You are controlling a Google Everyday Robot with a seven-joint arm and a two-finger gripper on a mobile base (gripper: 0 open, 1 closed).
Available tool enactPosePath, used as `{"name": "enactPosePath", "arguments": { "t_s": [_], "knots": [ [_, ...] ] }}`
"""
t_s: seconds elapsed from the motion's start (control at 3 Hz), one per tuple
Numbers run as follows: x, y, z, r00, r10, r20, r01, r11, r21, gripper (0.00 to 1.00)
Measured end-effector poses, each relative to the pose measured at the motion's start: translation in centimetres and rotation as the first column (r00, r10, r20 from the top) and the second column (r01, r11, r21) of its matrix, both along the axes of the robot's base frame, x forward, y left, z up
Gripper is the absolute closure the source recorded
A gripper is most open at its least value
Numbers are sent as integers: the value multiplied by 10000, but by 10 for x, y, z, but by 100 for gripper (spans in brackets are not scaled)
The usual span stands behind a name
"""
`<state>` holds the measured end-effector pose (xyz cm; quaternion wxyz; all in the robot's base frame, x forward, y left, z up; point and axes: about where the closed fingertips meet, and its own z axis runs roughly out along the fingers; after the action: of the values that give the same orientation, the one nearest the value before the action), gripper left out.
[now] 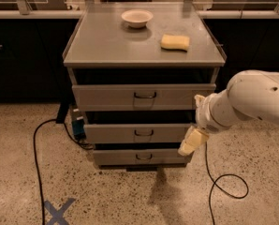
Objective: Open top drawer
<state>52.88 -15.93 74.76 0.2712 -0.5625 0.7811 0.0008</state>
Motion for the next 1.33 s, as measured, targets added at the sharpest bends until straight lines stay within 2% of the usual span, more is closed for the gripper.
{"name": "enactPosePath", "arguments": {
  "t_s": [0.33,0.67,1.33],
  "knots": [
    [0,0,0,10000,1,0,-1,10000,0,0],
    [10,9,-8,9995,319,23,-319,9994,130,0],
    [67,35,-41,9929,908,764,-896,9958,-184,0]
  ]
}}
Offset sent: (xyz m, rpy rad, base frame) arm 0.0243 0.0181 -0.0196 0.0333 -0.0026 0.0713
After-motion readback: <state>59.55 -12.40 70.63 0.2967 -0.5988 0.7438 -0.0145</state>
